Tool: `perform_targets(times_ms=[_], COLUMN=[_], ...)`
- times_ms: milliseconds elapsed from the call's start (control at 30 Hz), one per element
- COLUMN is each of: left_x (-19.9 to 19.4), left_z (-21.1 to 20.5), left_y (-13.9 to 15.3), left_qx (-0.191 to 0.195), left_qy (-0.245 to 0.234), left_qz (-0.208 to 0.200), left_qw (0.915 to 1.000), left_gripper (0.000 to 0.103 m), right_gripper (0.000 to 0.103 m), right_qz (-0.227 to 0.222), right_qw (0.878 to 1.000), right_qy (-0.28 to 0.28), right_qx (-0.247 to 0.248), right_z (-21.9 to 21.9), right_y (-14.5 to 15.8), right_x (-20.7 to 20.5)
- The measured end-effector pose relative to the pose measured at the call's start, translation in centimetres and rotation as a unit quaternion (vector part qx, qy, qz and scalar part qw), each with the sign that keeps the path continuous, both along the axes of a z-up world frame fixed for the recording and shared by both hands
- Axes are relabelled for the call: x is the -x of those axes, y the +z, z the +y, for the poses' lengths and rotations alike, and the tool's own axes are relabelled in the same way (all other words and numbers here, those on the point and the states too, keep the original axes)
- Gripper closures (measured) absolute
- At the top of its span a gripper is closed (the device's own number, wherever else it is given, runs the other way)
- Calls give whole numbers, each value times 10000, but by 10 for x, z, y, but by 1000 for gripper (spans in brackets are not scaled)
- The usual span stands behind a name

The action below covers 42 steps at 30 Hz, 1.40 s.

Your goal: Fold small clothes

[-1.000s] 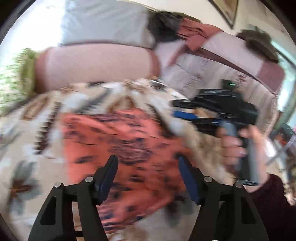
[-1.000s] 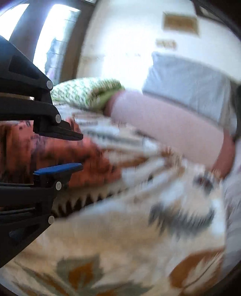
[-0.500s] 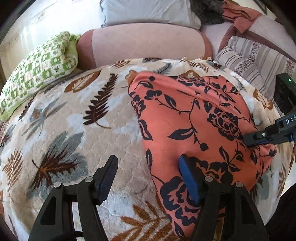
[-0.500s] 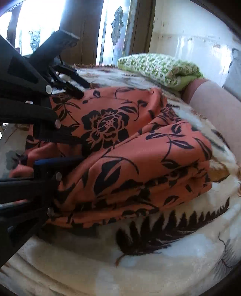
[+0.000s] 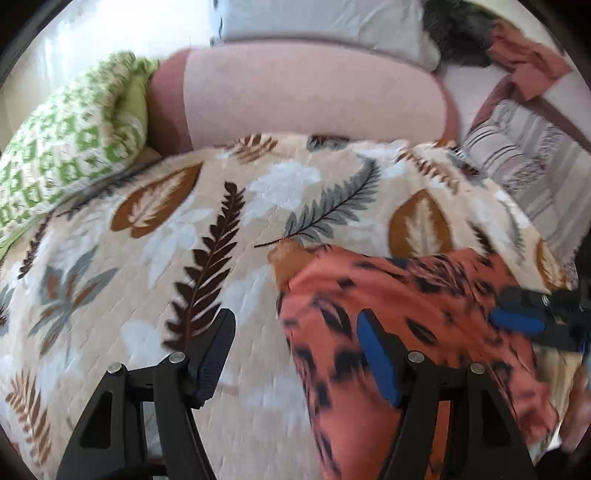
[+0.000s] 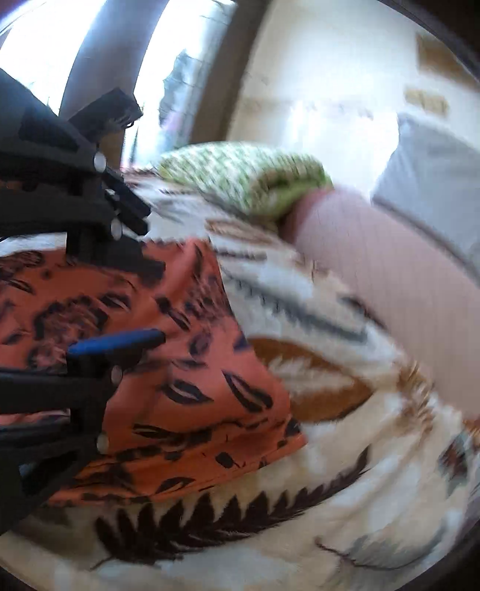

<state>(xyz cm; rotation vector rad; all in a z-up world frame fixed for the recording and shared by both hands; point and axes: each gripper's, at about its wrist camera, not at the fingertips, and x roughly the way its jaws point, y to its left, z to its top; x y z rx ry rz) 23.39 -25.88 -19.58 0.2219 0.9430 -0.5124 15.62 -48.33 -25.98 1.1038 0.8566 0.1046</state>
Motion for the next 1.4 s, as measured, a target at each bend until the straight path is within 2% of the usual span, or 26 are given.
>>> perform_targets(times_ms=[33,67,133,167,267,367,467,567,667,700,767,833,867,900,933,1233,1400], left_x=[-9,-17,-24,-24,-14,10,49,92,133,146,158,158,154,151,150,165,168], left_z=[-6,-12,-16,-11,1,20,41,48,47,45,46,52,56,59,61,65,65], left_y=[-9,-20,-42,-46,-37,-15,7,11,0,-10,-26,-39,-43,-45,-45,-44,-38], left_qx=[-111,-207,-381,-250,-104,28,283,291,92,-101,-229,-46,106,226,282,385,341], left_qy=[60,39,55,176,270,249,133,-212,-667,-826,-919,-825,-760,-688,-659,-630,-639], left_qz=[82,226,550,588,549,299,202,172,56,-86,-186,37,190,292,343,31,-114], left_qw=[9999,9995,9977,9978,9981,9992,9993,9992,9977,9965,9953,9966,9969,9969,9968,9973,9973], left_gripper=[34,34,30,28,28,29,29,29,29,28,23,17,16,13,12,11,11], right_gripper=[50,50,50,50,50,50,50,50,50,50,50,52,58,70,72,72,71], right_qz=[183,318,315,270,171,-47,-413,-545,-458,-407,-229,285,569,677,657,763,994], right_qw=[9996,9985,9966,9961,9973,9983,9987,9983,9984,9981,9964,9951,9948,9952,9952,9858,9812], right_qy=[-172,-398,-670,-706,-604,-532,-256,-30,144,202,258,236,299,263,158,218,297], right_qx=[-103,-188,-349,-462,-385,-239,-171,188,291,420,773,916,784,656,703,1477,1624], right_z=[-2,-7,-13,-15,-16,-20,-14,8,25,29,34,36,38,39,38,59,70], right_y=[-10,-19,-31,-34,-26,-11,8,26,31,31,26,4,-14,-27,-28,-13,-5], right_x=[-3,-4,-1,0,9,31,46,68,92,103,121,138,142,146,147,137,122])
